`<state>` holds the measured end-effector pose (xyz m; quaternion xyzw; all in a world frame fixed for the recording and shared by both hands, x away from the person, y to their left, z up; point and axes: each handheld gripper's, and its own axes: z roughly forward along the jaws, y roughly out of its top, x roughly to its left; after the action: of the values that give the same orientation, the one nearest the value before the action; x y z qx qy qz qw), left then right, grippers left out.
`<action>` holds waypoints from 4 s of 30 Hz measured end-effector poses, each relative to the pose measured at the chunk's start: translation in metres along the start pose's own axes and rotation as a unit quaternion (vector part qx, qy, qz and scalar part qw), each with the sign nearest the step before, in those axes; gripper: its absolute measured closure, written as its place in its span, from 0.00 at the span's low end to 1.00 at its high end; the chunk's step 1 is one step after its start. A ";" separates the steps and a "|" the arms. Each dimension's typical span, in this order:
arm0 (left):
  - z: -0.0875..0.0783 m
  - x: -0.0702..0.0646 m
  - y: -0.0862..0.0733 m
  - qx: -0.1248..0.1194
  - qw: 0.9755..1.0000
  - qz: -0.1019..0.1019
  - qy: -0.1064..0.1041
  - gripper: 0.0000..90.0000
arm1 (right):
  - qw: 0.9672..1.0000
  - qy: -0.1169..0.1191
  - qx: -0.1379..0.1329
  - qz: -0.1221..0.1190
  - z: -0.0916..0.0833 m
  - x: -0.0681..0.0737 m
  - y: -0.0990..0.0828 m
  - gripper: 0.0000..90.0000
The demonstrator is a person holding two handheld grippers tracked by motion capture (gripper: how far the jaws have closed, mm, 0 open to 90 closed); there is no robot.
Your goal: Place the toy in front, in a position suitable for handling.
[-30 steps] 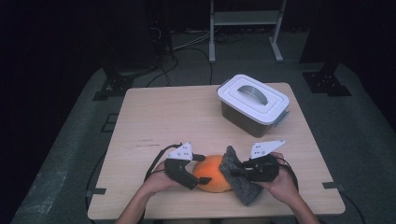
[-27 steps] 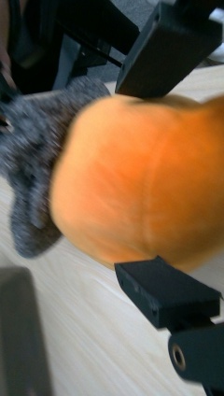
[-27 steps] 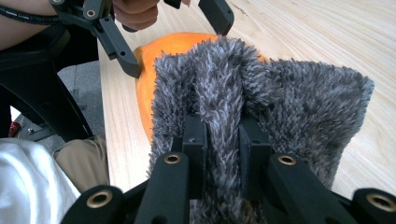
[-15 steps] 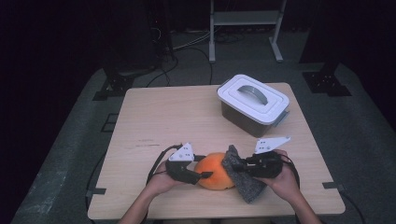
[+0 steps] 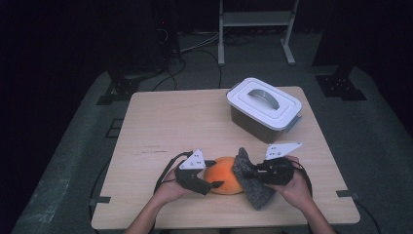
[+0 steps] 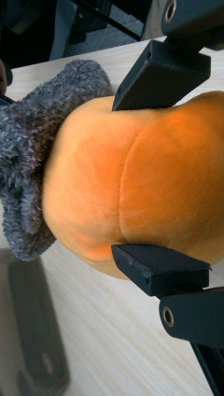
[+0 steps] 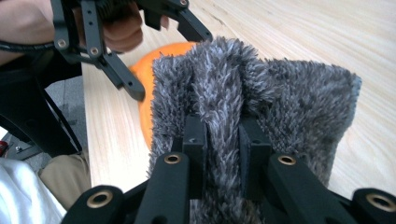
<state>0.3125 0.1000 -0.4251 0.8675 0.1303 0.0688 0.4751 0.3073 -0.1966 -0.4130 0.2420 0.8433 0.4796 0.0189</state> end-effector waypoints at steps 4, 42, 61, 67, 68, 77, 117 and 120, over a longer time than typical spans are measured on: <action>-0.005 0.007 -0.007 0.003 1.000 -0.016 -0.005 0.31 | 1.000 -0.009 0.016 0.021 -0.002 -0.009 -0.008 0.83; -0.004 0.001 0.005 -0.004 1.000 -0.014 0.004 0.26 | 0.998 -0.030 0.027 -0.045 -0.003 0.018 0.018 0.84; -0.002 -0.001 0.006 0.000 1.000 0.001 -0.011 0.26 | 0.997 -0.029 0.020 -0.063 -0.009 0.025 0.028 0.84; 0.001 -0.012 0.013 -0.021 0.999 0.035 -0.011 0.29 | 0.996 -0.023 0.008 -0.092 -0.002 0.043 0.041 0.84; 0.001 -0.013 0.013 -0.022 0.999 0.038 -0.013 0.29 | 0.995 -0.023 0.012 -0.097 0.000 0.045 0.042 0.84; -0.002 -0.003 0.009 -0.009 1.000 0.000 -0.015 0.21 | 0.996 -0.018 0.041 -0.080 0.002 0.034 0.031 0.85; -0.007 0.007 -0.008 0.012 0.999 -0.015 -0.036 0.29 | 0.999 0.012 0.036 -0.018 0.001 0.010 0.010 0.85; -0.006 0.007 -0.008 0.013 0.999 -0.013 -0.036 0.29 | 0.999 0.016 0.031 -0.003 -0.001 0.005 0.007 0.84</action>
<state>0.3159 0.1111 -0.4283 0.8739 0.1253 0.0296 0.4688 0.3052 -0.1929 -0.4056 0.2319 0.8588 0.4568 -0.0006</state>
